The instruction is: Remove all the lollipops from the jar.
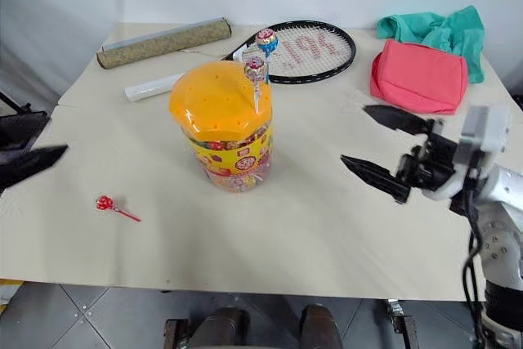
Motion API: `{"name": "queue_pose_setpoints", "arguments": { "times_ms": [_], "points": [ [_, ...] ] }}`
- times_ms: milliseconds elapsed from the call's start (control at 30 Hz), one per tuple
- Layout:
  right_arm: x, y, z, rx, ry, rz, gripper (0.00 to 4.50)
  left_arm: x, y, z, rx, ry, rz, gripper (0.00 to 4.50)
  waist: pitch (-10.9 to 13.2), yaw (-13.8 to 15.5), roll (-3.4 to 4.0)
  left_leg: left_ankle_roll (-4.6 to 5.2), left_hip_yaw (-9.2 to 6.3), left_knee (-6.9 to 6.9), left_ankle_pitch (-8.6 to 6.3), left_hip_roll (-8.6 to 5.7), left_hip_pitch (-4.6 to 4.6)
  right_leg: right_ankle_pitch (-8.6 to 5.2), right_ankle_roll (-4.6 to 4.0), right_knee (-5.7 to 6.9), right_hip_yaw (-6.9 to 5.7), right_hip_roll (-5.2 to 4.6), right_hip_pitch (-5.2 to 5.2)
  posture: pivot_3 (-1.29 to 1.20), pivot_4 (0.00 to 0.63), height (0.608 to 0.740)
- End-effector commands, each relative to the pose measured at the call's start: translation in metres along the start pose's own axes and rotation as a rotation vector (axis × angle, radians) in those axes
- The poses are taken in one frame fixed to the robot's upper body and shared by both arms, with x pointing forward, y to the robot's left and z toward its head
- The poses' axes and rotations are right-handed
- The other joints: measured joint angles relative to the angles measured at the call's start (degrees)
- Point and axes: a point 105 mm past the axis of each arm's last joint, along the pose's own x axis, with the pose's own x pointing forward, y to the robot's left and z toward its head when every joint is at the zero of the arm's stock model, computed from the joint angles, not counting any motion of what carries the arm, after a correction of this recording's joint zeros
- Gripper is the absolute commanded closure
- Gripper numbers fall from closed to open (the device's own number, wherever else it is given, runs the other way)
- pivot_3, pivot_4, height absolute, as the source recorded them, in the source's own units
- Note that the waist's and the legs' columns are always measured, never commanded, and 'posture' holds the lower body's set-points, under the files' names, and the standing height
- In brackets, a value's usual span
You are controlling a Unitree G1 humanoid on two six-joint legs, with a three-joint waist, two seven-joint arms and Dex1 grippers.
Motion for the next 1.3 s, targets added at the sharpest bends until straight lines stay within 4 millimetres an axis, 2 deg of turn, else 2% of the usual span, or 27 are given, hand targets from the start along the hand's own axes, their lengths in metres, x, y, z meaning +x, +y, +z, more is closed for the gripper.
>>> {"name": "queue_pose_setpoints", "arguments": {
  "times_ms": [33, 133, 367, 467, 867, 1033, 1100, 1200, 1300],
  "points": [
    [0.028, 0.006, -0.003, 0.037, 0.038, 0.015, 0.0, 0.01, -0.014, 0.006, -0.016, 0.014, -0.13, 0.03, 0.0, -0.22, 0.0, 0.0, 0.0, -0.02, 0.0, -0.01, 0.0, 0.0, 0.0, 0.05, 0.0, -0.02, -0.02, 0.0, 0.15, 0.74],
    [0.057, 0.002, -0.008, 0.08, 0.015, -0.01, 0.0, 0.018, -0.019, -0.001, 0.067, 0.041, -0.174, 0.03, 0.0, -1.27, 0.0, 0.01, 0.0, -0.07, 0.0, -0.03, 0.0, 0.0, 0.0, 0.21, -0.01, -0.05, -0.14, 0.0, 0.15, 0.74],
    [0.092, 0.001, -0.021, 0.092, 0.005, 0.011, 0.0, 0.024, -0.023, -0.011, 0.075, 0.032, -0.222, 0.03, 0.0, -1.99, 0.0, -0.01, 0.03, -0.19, 0.0, -0.09, -0.03, 0.0, -0.02, 0.43, -0.08, 0.02, -0.38, 0.0, 0.15, 0.74],
    [0.097, -0.002, -0.02, 0.089, -0.014, 0.014, 0.56, 0.028, -0.027, -0.013, 0.085, 0.024, -0.22, 0.0, 0.0, -2.51, 0.0, 0.0, 0.02, -0.18, 0.0, -0.09, -0.02, 0.0, -0.02, 0.57, -0.11, 0.02, -0.42, 0.0, 0.15, 0.74],
    [0.116, -0.005, -0.012, 0.096, -0.088, 0.058, 4.47, 0.026, -0.034, -0.014, 0.096, -0.008, -0.194, 0.0, 0.0, -2.99, 0.0, -0.01, -0.11, -0.15, 0.0, -0.06, -0.01, 0.01, -0.04, 0.75, -0.18, 0.0, -0.44, 0.0, 0.15, 0.74],
    [0.112, -0.001, 0.003, 0.094, -0.168, 0.125, 4.47, 0.031, -0.037, -0.012, 0.095, -0.026, -0.221, 0.0, 0.0, -2.93, 0.0, -0.01, -0.13, -0.14, 0.0, -0.05, -0.01, 0.01, -0.04, 0.76, -0.18, -0.04, -0.44, 0.0, 0.15, 0.74],
    [0.109, -0.003, 0.002, 0.083, -0.157, 0.131, 4.47, 0.032, -0.038, -0.012, 0.098, -0.024, -0.227, 0.0, 0.0, -2.96, 0.0, -0.01, -0.13, -0.15, 0.0, -0.07, -0.01, 0.01, -0.04, 0.76, -0.18, -0.04, -0.44, 0.0, 0.15, 0.74],
    [0.103, -0.016, -0.006, 0.122, -0.1, 0.087, 4.47, 0.033, -0.038, -0.012, 0.096, -0.026, -0.224, 0.0, 0.0, -2.98, 0.0, -0.01, -0.13, -0.15, 0.0, -0.07, -0.01, 0.01, -0.04, 0.76, -0.18, -0.04, -0.44, 0.0, 0.15, 0.74],
    [0.097, -0.026, -0.01, 0.127, -0.076, 0.051, 3.93, 0.035, -0.039, -0.012, 0.093, -0.026, -0.239, 0.0, 0.0, -2.97, 0.0, -0.01, -0.12, -0.15, 0.0, -0.08, 0.0, 0.01, -0.04, 0.76, -0.18, -0.03, -0.44, 0.0, 0.15, 0.74]
  ]
}}
